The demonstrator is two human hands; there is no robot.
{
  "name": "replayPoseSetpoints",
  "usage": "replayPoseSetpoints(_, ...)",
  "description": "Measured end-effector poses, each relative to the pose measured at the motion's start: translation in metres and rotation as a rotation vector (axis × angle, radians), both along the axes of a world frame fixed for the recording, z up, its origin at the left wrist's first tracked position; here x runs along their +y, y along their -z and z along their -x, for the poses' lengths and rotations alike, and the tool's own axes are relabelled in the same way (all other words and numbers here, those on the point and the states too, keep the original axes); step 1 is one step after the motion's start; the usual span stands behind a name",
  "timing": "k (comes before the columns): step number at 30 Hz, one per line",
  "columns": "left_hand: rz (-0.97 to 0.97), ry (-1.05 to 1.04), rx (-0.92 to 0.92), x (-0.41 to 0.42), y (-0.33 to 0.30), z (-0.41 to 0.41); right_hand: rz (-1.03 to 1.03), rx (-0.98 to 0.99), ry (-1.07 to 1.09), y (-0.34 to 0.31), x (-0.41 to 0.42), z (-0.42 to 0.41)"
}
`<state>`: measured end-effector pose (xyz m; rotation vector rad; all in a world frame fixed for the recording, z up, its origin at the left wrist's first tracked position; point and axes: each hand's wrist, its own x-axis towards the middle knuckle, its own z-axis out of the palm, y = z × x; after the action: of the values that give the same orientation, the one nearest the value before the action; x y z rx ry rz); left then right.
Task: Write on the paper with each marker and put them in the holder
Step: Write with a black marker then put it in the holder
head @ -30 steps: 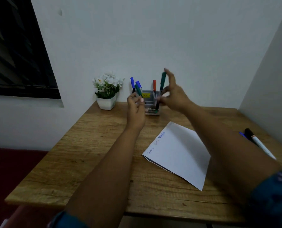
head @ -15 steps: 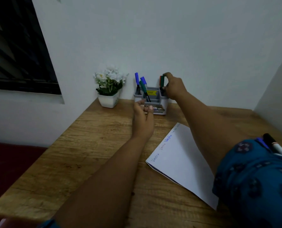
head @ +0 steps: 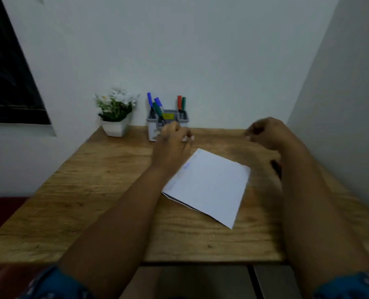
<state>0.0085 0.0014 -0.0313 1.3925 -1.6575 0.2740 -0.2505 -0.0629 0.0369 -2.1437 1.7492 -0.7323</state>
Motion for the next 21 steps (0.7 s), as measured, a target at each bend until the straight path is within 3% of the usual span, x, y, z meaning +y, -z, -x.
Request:
replayPoseSetpoints(6, -0.024, 0.052, 0.14, 0.015, -0.004, 0.046, -0.085, -0.004, 0.323, 0.045, 0.032, 0.062)
replayPoseSetpoints(10, -0.074, 0.037, 0.235, 0.019, 0.004, 0.053, -0.119, -0.005, 0.363, 0.056, 0.03, 0.057)
replayPoseSetpoints(15, -0.095, 0.039, 0.257, 0.014, 0.009, 0.044, -0.137, 0.146, 0.319, 0.054, 0.029, 0.042)
replayPoseSetpoints(19, -0.162, 0.083, 0.307, 0.009, 0.009, 0.045, 0.036, -0.172, 0.085, 0.056, 0.036, 0.009)
replayPoseSetpoints(21, -0.188, 0.108, 0.368, 0.006, 0.007, 0.049, 0.008, -0.454, -0.085, 0.051, 0.044, -0.016)
